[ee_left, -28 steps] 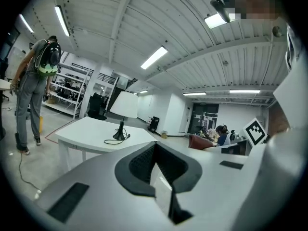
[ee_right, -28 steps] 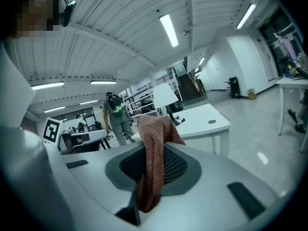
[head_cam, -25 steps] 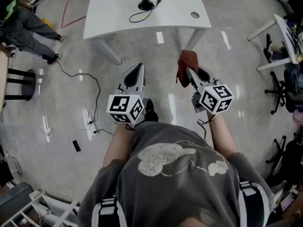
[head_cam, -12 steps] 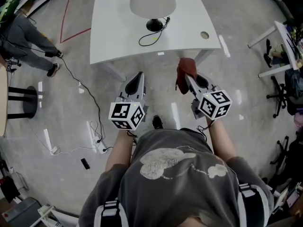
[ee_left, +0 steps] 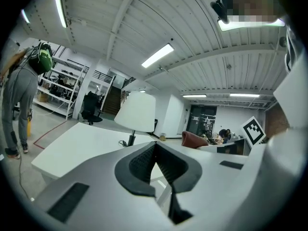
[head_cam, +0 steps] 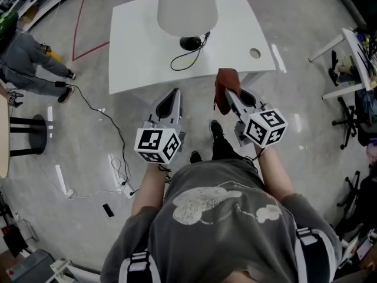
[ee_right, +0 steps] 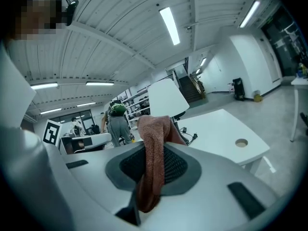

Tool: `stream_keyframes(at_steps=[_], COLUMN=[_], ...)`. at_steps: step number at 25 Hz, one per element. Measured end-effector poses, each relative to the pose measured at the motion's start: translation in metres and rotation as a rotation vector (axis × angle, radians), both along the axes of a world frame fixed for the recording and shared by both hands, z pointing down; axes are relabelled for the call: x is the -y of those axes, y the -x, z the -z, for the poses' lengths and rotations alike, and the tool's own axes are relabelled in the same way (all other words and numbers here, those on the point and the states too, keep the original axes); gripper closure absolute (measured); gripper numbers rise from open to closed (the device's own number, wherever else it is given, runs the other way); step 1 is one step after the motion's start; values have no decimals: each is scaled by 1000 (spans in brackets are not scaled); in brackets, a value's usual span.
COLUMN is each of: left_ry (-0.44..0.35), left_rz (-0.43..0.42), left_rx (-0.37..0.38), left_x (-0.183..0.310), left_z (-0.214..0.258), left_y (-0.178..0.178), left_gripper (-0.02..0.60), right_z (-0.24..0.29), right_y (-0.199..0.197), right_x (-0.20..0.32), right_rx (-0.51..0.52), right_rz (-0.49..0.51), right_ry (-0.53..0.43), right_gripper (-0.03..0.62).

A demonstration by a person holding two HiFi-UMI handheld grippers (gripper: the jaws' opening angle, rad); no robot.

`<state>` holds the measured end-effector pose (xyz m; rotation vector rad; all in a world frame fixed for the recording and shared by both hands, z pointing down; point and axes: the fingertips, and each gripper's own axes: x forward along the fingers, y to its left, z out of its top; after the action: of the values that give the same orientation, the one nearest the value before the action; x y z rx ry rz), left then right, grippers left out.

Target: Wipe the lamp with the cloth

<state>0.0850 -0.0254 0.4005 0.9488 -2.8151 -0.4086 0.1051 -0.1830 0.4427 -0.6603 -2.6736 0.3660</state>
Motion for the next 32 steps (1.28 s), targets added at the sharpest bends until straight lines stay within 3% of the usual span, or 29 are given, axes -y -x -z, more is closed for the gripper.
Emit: stream_keyframes(at_steps=[9,21,26,32], left_ry=[13,23,38,36], left_rz=[61,125,160,218], left_rx=[63,144,150,129], left_x=[25,50,53,52], left_z=[34,76,82,71], left_y=[61,121,136,148], left_gripper=[575,574,575,575], right_z=[32,118,128,100], right_y=[79,178,201,199], right_x=[10,8,2,0], right_rx=[53,231,240,199], right_rz=[83,210,270,342], right_ry=[38,54,52,83], right_gripper=[536,536,536,536])
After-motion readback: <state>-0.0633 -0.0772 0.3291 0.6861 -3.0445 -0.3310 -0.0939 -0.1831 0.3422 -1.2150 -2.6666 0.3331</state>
